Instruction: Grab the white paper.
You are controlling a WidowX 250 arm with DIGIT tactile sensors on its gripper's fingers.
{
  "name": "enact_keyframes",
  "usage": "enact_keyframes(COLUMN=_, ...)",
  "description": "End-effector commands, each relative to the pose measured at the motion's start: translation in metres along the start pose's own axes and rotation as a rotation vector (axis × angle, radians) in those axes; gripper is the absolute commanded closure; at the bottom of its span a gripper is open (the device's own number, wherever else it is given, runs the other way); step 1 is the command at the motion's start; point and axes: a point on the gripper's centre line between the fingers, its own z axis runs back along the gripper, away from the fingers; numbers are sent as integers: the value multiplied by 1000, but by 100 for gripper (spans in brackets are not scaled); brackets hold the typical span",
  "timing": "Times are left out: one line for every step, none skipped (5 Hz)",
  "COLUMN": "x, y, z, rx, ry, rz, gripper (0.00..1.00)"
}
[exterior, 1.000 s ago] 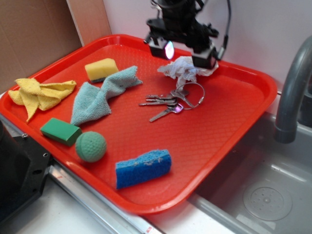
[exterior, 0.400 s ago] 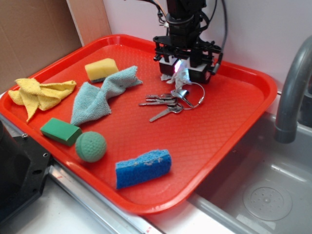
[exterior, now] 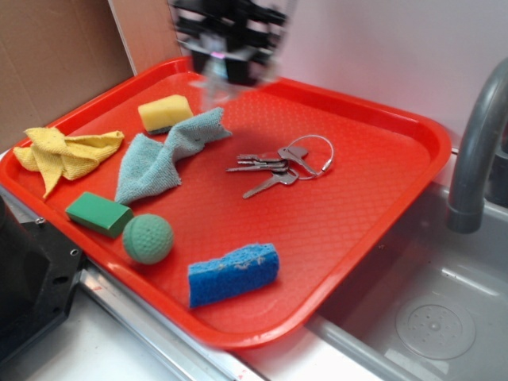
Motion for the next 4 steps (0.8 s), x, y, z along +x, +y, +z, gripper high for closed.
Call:
enact_keyframes(x=-32, y=-7, z=74, rx=-36, ry=37, rz=-71, gripper=100)
enact_keyframes(x=-42, y=-20, z=80, rx=-18, ry=54, rz=-109, gripper=100)
enact_keyframes(x=-62, y=-41, z=91, rx=-13, ry=-9, rz=-194, gripper=100)
enact_keyframes(x=-64, y=-55, z=86, rx=8, ry=-3, rz=-227, gripper=100)
